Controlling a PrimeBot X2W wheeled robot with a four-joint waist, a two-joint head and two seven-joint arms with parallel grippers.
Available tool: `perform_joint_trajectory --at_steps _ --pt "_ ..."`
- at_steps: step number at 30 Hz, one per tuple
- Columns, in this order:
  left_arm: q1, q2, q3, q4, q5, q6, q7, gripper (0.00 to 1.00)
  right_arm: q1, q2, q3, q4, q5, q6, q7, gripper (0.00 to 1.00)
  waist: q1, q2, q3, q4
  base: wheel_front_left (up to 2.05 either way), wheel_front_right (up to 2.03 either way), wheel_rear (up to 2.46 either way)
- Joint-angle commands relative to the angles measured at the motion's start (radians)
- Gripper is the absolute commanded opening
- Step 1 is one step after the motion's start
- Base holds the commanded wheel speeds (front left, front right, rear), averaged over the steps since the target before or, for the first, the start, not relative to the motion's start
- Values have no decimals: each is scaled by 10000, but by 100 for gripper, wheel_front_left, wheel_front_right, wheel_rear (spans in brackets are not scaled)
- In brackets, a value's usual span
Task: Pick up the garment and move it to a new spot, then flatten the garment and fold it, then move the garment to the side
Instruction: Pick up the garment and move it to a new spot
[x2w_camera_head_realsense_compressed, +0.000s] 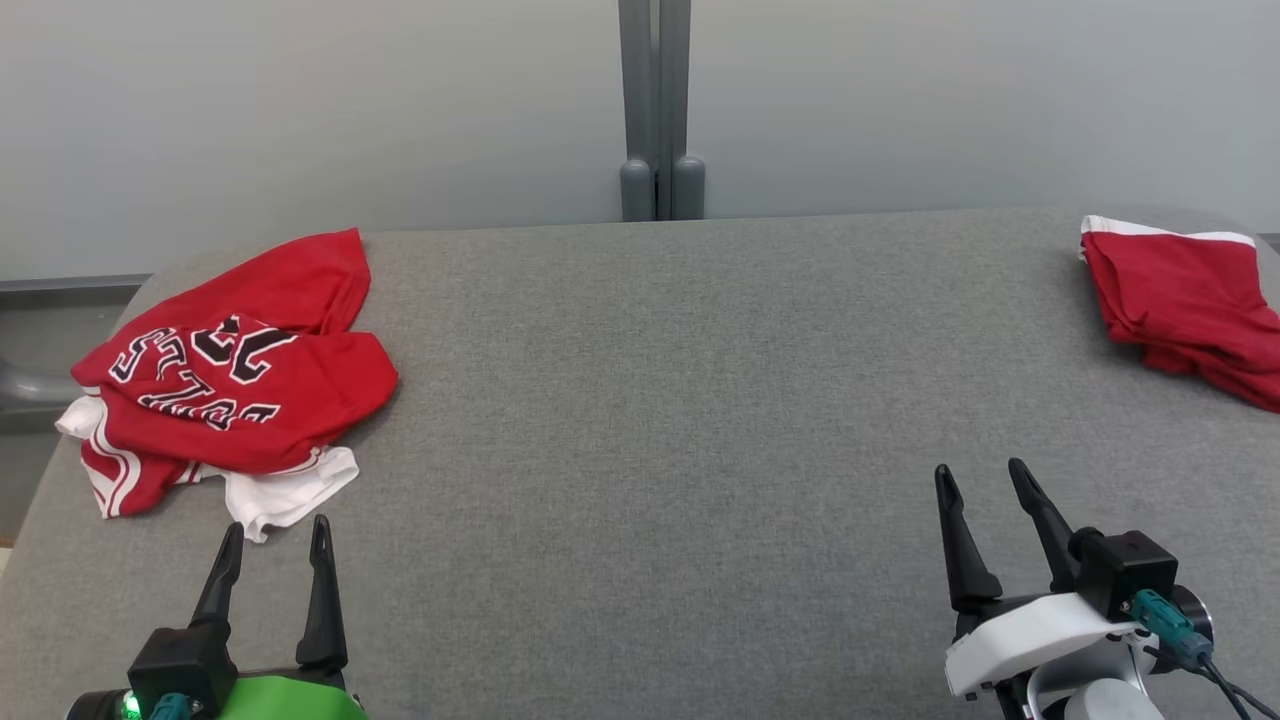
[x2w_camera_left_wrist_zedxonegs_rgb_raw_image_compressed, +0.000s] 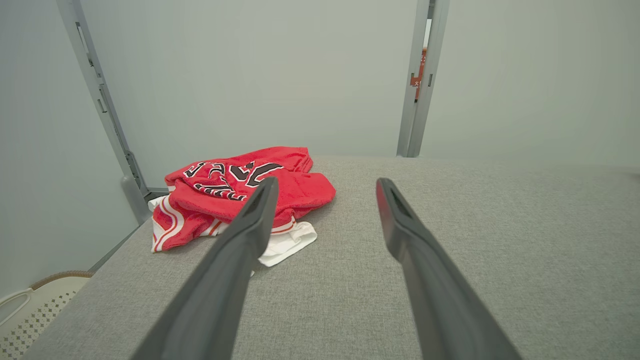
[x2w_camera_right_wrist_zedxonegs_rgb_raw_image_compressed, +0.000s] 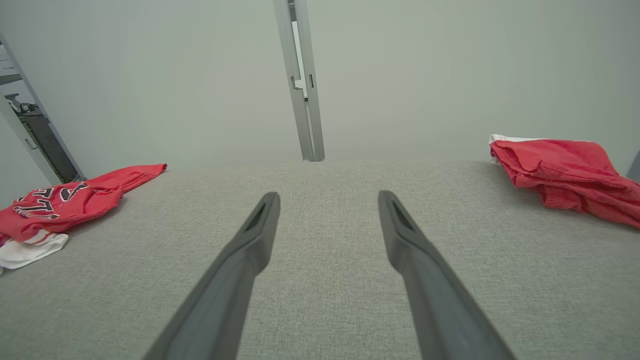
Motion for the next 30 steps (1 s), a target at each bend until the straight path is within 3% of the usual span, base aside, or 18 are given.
perform_joint_trajectory --at_steps 1,30 --pt "74 111 6 -30 -50 18 33 100 110 3 19 -11 -13 -19 -26 100 0 0 -13 109 0 0 0" --pt "345 542 133 -238 -330 265 329 100 204 66 312 158 260 -19 -27 100 0 0 -73 3159 0 0 0"
